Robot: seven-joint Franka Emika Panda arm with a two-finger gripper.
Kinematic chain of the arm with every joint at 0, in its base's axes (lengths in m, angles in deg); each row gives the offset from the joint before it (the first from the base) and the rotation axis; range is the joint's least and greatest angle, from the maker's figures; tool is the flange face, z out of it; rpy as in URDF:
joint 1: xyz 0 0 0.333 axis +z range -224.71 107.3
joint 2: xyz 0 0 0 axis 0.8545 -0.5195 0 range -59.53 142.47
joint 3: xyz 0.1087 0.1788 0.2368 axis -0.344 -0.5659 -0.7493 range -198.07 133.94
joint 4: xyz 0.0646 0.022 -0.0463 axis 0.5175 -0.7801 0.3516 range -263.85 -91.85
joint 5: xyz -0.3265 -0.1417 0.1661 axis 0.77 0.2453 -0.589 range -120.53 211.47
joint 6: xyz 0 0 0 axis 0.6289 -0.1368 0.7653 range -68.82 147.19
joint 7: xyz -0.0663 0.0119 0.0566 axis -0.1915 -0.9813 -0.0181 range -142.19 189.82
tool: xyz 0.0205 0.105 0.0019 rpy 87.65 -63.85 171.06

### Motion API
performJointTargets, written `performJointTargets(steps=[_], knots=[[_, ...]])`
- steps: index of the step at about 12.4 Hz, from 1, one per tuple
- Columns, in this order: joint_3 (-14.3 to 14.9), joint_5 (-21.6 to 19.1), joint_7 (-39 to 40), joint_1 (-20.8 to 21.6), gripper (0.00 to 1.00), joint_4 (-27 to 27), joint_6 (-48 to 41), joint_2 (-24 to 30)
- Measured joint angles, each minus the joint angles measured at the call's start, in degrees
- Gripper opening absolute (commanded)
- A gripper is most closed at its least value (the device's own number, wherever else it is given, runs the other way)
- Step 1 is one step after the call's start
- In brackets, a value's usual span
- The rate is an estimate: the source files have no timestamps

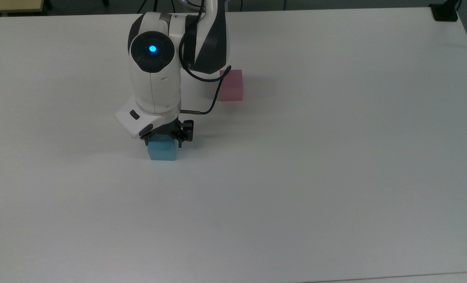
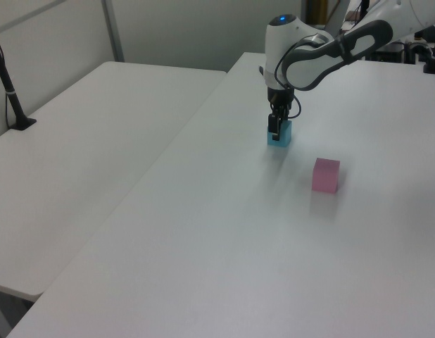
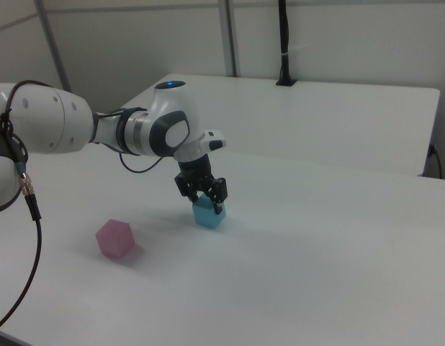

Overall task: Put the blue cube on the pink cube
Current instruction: 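Close the gripper on the light-blue cube, then lift the light-blue cube and carry it above the pink cube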

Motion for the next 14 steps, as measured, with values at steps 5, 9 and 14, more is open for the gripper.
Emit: performJointTargets(steps=[5,9,14], knots=[[0.0,-0.7,0.9,-0.2,0.07,1.1,-6.9,4.5],[-0.3,-4.1,2.8,3.7,0.08,1.3,-22.8,15.5],[-0.4,-3.1,2.3,10.5,0.08,-7.4,-26.8,24.6]])
